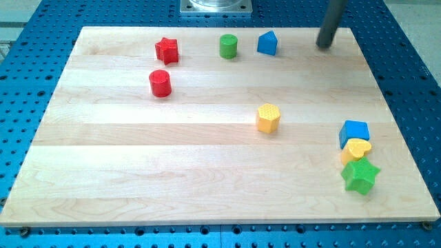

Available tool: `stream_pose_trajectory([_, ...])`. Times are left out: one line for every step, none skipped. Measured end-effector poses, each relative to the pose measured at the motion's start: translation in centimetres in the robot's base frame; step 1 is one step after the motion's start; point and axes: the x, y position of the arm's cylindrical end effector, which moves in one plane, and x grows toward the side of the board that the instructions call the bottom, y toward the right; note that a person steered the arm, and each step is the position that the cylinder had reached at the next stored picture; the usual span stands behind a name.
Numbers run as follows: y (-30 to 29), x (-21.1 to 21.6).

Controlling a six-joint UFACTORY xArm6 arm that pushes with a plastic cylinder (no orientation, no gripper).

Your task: Push the blue triangle diagonally above the blue cube

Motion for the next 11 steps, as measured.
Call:
stream_pose_trajectory([-7.4, -1.6])
stream_pose_trajectory([-13.2, 0.0])
stream_pose_trajectory([-14.2, 3.4])
stream_pose_trajectory([-8.9, 0.7])
stream_pose_trajectory([-5.2, -0.8])
stream_pose_trajectory([-6.8, 1.2])
stream_pose_trajectory([-12.5, 3.0])
stream_pose_trajectory([-8.5, 2.7])
stream_pose_trajectory([-7.0, 2.5])
stream_pose_trajectory([-8.5, 0.2])
stream_pose_trajectory([-5.1, 0.0])
